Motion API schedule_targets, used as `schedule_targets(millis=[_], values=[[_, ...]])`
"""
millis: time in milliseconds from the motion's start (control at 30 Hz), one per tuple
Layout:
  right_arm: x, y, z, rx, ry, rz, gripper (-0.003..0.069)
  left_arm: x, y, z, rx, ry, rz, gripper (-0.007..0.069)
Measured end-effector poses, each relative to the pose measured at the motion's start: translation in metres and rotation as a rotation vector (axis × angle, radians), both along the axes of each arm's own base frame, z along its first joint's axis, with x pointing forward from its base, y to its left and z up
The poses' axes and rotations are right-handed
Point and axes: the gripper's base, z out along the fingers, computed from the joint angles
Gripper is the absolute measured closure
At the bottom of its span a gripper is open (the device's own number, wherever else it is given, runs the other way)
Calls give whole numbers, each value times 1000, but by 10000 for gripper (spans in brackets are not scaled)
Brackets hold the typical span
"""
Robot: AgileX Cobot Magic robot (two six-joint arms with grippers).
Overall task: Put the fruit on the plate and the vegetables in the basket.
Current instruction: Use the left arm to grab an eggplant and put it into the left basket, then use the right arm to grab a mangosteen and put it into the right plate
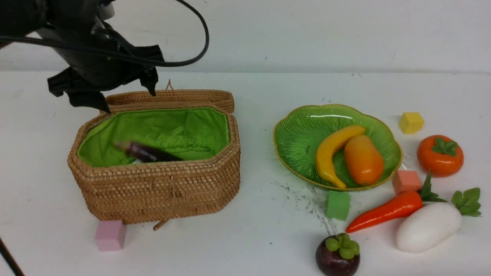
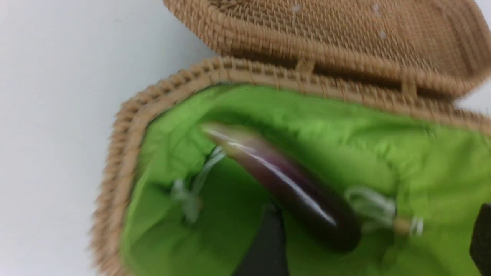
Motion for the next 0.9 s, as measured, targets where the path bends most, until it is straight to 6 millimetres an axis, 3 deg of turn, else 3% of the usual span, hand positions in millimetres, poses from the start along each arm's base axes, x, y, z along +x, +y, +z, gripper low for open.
schedule_targets(millis=[100, 167, 267, 367, 433, 467, 500, 567, 733, 900], values=[[0, 0, 0, 0, 0, 0, 416, -24, 4, 20, 20, 27, -67, 27], [0, 0, 0, 0, 0, 0, 416, -54, 7, 44, 10, 31, -134, 95], [0, 0, 0, 0, 0, 0, 416, -93, 11, 63, -33, 3, -194, 220], [0, 0, 0, 0, 0, 0, 416, -130, 15, 66, -84, -21, -228, 370], [0, 0, 0, 0, 0, 0, 416, -159, 20, 61, -99, -38, -254, 482], [0, 0, 0, 0, 0, 0, 416, -162, 20, 60, -100, -40, -256, 482], [0, 0, 0, 0, 0, 0, 416, -185, 26, 49, -98, -46, -264, 568], [0, 0, 0, 0, 0, 0, 416, -208, 33, 33, -89, -54, -266, 638], [0, 0, 0, 0, 0, 0, 416, -253, 47, -17, -95, -134, -234, 638], [0, 0, 0, 0, 0, 0, 416, -271, 51, -40, -140, -212, -200, 638]])
